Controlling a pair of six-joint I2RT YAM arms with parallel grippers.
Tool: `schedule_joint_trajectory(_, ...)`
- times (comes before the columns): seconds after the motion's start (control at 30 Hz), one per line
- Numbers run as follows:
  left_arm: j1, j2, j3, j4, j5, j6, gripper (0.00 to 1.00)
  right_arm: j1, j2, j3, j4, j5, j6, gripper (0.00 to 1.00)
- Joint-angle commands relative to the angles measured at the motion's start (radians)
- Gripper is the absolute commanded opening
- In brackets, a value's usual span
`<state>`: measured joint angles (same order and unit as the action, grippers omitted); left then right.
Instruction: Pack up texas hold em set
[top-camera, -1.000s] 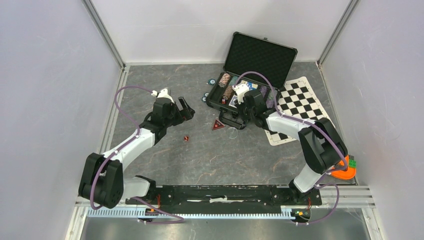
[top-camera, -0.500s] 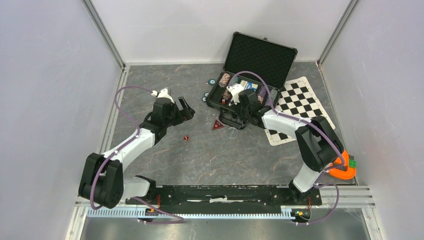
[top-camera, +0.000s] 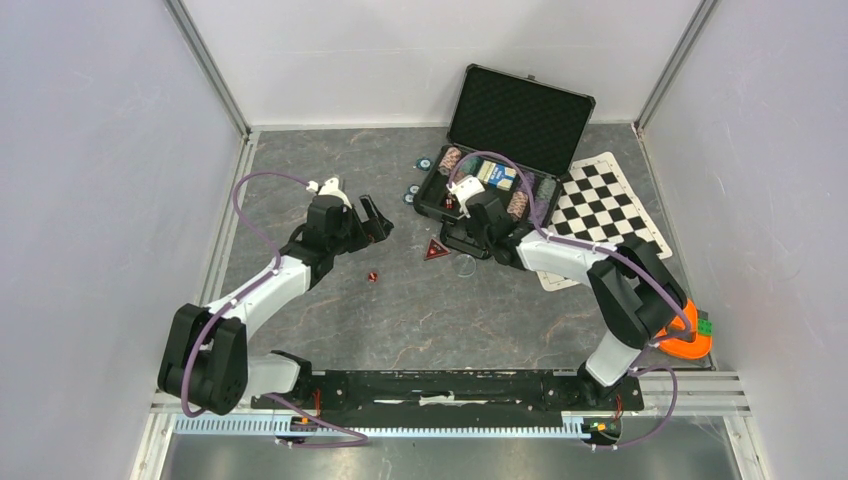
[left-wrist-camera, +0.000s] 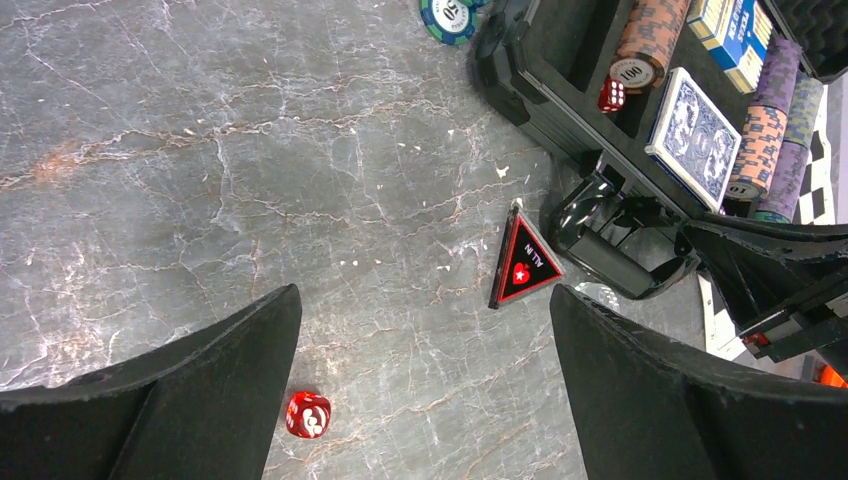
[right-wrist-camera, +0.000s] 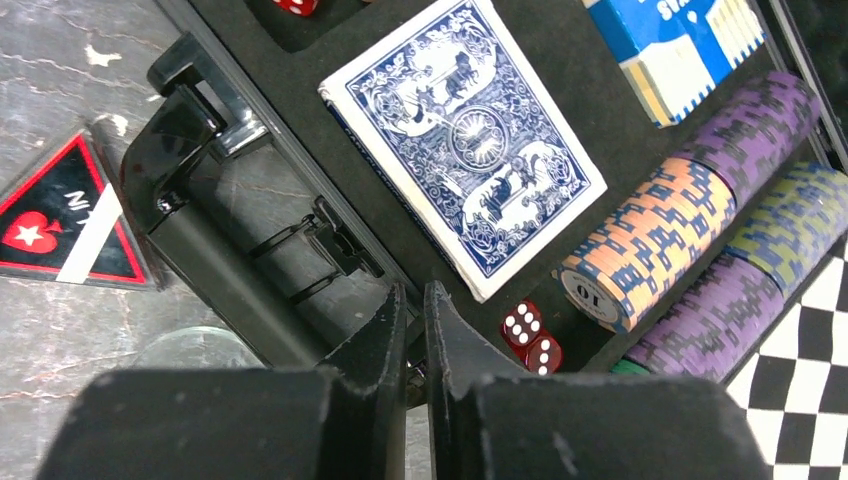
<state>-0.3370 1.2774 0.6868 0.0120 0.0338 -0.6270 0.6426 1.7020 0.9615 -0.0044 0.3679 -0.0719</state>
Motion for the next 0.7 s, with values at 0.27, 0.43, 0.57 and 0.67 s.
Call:
schedule_joint_trajectory(0.27, 0.000, 0.051, 0.021, 0.056, 0.024, 0.020, 1.00, -0.035, -0.076, -0.179, -0.375, 0.136, 0.051, 0.02)
schedule_joint_trajectory(0.43, -0.008, 0.185, 0.159, -0.024, 0.013, -0.017, 0.99, -0.034, -0.132, -0.189, -0.361, 0.089, 0.059, 0.02)
schedule_joint_trajectory(0.57, -0.015, 0.315, 0.357, -0.165, -0.011, -0.027, 0.97, -0.033, -0.223, -0.175, -0.324, 0.053, 0.068, 0.05)
schedule_joint_trajectory(0.67, -0.014, 0.411, 0.510, -0.228, -0.021, -0.032, 0.97, -0.034, -0.310, -0.183, -0.269, -0.007, 0.070, 0.17)
